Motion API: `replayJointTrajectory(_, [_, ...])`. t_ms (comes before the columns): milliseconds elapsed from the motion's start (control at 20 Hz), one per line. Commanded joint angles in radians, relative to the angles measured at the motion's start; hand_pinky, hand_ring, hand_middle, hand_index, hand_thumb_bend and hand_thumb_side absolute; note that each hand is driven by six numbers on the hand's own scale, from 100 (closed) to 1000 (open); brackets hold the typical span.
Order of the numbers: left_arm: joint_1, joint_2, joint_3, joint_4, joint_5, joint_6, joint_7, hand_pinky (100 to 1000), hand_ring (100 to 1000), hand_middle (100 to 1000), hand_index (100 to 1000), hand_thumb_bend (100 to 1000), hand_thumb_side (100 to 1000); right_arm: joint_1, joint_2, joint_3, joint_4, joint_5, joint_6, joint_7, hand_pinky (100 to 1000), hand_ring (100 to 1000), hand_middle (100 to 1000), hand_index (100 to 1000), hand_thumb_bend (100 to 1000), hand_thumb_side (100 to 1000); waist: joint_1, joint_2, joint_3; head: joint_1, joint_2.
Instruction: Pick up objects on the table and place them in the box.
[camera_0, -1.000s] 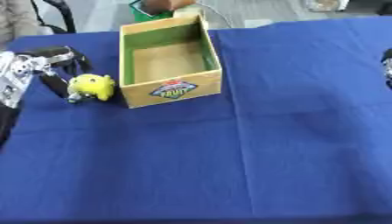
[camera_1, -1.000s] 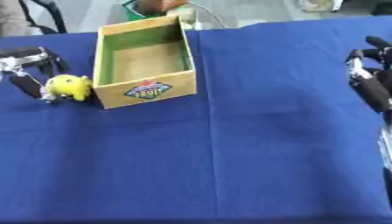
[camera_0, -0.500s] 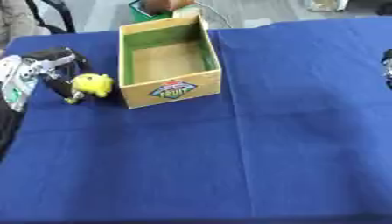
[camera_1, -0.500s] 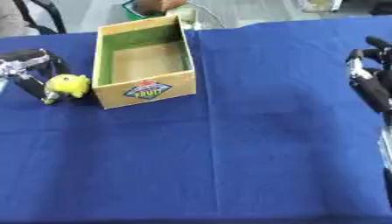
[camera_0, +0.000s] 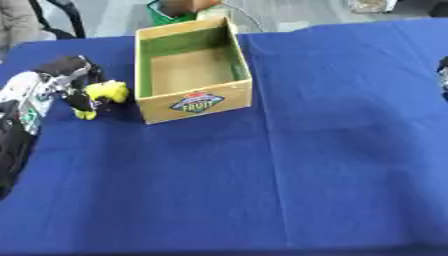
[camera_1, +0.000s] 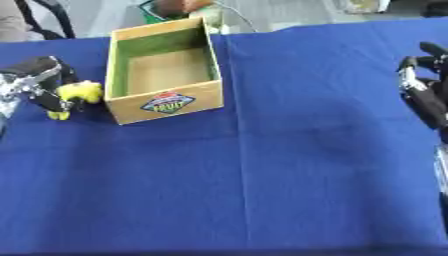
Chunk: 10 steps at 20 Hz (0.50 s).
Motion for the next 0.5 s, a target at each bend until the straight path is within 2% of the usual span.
replayJointTrajectory(50, [-0.011, 0.026, 0.014, -0.034, -0.004, 0.006, 0.044, 381, 248, 277, 430, 100, 100, -0.009, -0.015, -0.006, -0.019, -0.007, -0.001, 0.001, 743, 906, 679, 912, 100, 559, -0.001, -0.020, 0.000, 0.000, 0.000])
replayJointTrajectory(300, [-0.019, 0.047, 0.018, -0.096, 0.041, 0.009, 0.050, 379, 231, 259, 415, 100, 100, -0.007, -0.017, -0.007, -0.021, -0.006, -0.001, 0.000, 743, 906, 679, 912, 100, 557, 0.001, -0.023, 0.000, -0.002, 0.002])
replayJointTrajectory(500, [-0.059, 0.054, 0.024, -0.149, 0.082, 0.018, 0.047, 382, 228, 256, 410, 100, 100, -0.004, -0.017, -0.005, -0.020, -0.005, -0.001, 0.001, 743, 905, 679, 912, 100, 556, 0.002, -0.029, -0.002, -0.001, 0.006])
